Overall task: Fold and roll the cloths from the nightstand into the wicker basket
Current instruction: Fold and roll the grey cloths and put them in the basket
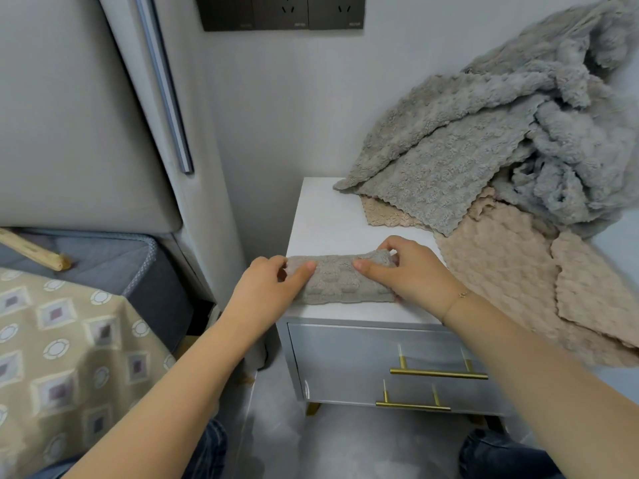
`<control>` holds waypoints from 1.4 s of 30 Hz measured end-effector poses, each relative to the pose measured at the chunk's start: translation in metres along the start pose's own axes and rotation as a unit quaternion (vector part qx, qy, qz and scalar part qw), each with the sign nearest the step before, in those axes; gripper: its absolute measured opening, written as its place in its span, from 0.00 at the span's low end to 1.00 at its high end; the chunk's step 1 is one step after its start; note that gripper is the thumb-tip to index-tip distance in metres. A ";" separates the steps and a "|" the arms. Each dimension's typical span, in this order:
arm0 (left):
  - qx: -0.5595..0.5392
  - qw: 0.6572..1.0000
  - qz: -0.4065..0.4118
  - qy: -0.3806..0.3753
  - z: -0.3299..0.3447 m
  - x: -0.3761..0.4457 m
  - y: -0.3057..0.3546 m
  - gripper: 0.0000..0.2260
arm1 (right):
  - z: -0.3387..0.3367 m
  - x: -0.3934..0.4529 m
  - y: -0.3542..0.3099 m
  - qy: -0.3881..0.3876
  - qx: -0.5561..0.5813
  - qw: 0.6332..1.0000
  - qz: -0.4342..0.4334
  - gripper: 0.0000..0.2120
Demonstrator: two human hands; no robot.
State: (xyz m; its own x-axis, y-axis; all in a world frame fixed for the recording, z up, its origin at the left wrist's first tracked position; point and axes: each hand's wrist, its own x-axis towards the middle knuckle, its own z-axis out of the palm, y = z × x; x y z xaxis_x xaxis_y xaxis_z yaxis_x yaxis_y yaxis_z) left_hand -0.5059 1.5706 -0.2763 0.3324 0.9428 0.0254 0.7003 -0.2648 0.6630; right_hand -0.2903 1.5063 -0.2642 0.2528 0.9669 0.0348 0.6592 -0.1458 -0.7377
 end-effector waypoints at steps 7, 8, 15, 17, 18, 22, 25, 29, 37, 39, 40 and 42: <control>-0.043 0.994 -0.065 -0.073 -0.003 0.005 0.014 0.21 | -0.007 0.011 0.007 -0.089 0.038 0.995 0.008 0.24; -0.055 0.993 -0.068 -0.077 -0.005 0.004 0.015 0.20 | -0.008 0.010 0.006 -0.106 0.051 0.993 0.004 0.23; -0.215 0.968 0.002 -0.132 -0.022 -0.001 0.039 0.13 | -0.028 -0.001 0.004 -0.232 0.074 0.970 -0.013 0.31; -0.221 0.962 0.035 -0.158 -0.027 -0.001 0.046 0.14 | -0.034 -0.008 -0.002 -0.256 0.072 0.963 -0.032 0.32; -0.220 0.959 0.047 -0.173 -0.030 -0.001 0.049 0.15 | -0.035 -0.011 -0.005 -0.259 0.082 0.962 -0.043 0.29; -0.222 0.951 0.075 -0.203 -0.029 -0.004 0.057 0.14 | -0.035 -0.022 -0.012 -0.233 0.126 0.962 -0.059 0.21; -0.207 0.957 0.084 -0.186 -0.024 -0.003 0.068 0.13 | -0.042 -0.036 -0.014 -0.190 0.174 0.966 -0.035 0.17; -0.220 0.965 0.067 -0.124 -0.012 -0.006 0.084 0.20 | -0.049 -0.062 -0.017 -0.130 0.242 0.962 0.010 0.15; -0.329 0.916 0.111 -0.200 0.010 -0.069 0.136 0.12 | -0.096 -0.168 -0.010 0.100 0.328 0.932 0.118 0.16; -0.313 0.914 0.135 -0.222 0.021 -0.096 0.151 0.10 | -0.105 -0.205 -0.002 0.129 0.343 0.920 0.138 0.19; -0.303 0.912 0.149 -0.232 0.029 -0.110 0.159 0.09 | -0.109 -0.226 0.002 0.145 0.347 0.915 0.147 0.19; -0.283 0.908 0.169 -0.257 0.046 -0.136 0.173 0.07 | -0.113 -0.264 0.010 0.174 0.356 0.903 0.164 0.16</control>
State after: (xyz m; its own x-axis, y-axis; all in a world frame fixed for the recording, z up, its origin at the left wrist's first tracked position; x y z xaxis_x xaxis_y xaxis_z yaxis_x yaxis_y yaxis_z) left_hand -0.4012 1.3873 -0.1994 0.8216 0.5685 0.0426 0.1147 -0.2380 0.9645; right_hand -0.2711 1.2256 -0.2047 0.6412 0.7535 -0.1449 -0.0830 -0.1197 -0.9893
